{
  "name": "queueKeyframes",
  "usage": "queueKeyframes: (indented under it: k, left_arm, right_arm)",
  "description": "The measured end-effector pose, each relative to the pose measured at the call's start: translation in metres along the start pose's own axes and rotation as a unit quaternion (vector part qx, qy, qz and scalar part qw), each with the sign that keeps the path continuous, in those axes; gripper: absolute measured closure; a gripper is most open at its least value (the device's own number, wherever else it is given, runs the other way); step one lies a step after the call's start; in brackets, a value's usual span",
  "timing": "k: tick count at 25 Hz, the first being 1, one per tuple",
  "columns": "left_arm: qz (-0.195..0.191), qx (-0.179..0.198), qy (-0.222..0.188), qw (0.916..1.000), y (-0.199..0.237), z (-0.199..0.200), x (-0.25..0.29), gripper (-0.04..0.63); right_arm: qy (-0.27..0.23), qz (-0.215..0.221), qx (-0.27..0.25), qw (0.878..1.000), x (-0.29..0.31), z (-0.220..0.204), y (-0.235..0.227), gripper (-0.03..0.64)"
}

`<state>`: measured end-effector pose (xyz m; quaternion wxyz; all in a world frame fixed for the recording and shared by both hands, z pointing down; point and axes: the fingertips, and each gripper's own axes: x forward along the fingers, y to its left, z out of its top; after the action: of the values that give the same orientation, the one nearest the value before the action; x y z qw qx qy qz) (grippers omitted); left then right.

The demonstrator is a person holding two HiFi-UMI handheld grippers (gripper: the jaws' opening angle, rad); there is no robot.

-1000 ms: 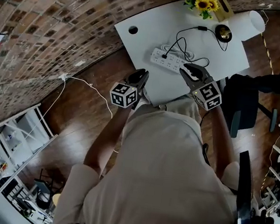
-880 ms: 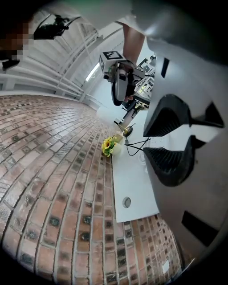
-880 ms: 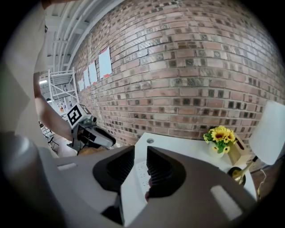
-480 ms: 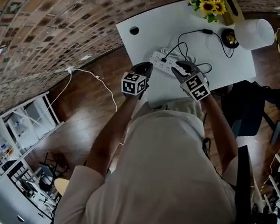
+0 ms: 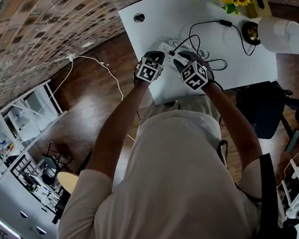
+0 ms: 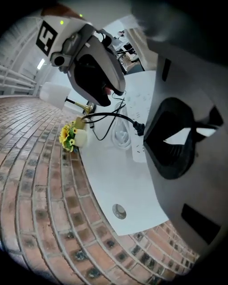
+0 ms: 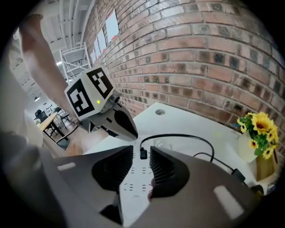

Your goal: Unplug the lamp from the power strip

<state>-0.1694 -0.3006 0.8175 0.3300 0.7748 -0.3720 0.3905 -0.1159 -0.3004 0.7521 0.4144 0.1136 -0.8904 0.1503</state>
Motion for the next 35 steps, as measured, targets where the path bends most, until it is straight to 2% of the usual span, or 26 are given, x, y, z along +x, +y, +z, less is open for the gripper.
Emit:
queueKeyframes:
  k: [9, 17, 21, 26, 31, 35]
  left_arm:
    - [-0.003, 0.037, 0.032, 0.9988, 0.008, -0.017, 0.013, 0.591]
    - [-0.002, 0.049, 0.018, 0.9986, 0.012, -0.012, 0.014, 0.591]
    - [-0.019, 0.059, 0.009, 0.998, 0.006, -0.013, 0.021, 0.591]
    - [-0.019, 0.076, 0.024, 0.9966, -0.002, -0.009, 0.024, 0.591]
    - [-0.021, 0.063, 0.022, 0.9976, -0.002, -0.01, 0.024, 0.592]
    - [-0.015, 0.09, 0.028, 0.9954, -0.003, -0.013, 0.028, 0.592]
  right_arm:
    - [0.051, 0.004, -0.024, 0.998, 0.05, -0.018, 0.003, 0.509]
    - [0.079, -0.008, -0.037, 0.996, 0.072, -0.027, -0.002, 0.515]
    - [0.083, -0.009, -0.041, 0.996, 0.076, -0.025, -0.003, 0.523]
    - [0.089, -0.011, -0.045, 0.995, 0.081, -0.025, -0.003, 0.535]
    - [0.091, -0.011, -0.046, 0.995, 0.085, -0.027, -0.002, 0.552]
    - [0.086, -0.018, -0.052, 0.995, 0.083, -0.026, -0.003, 0.563]
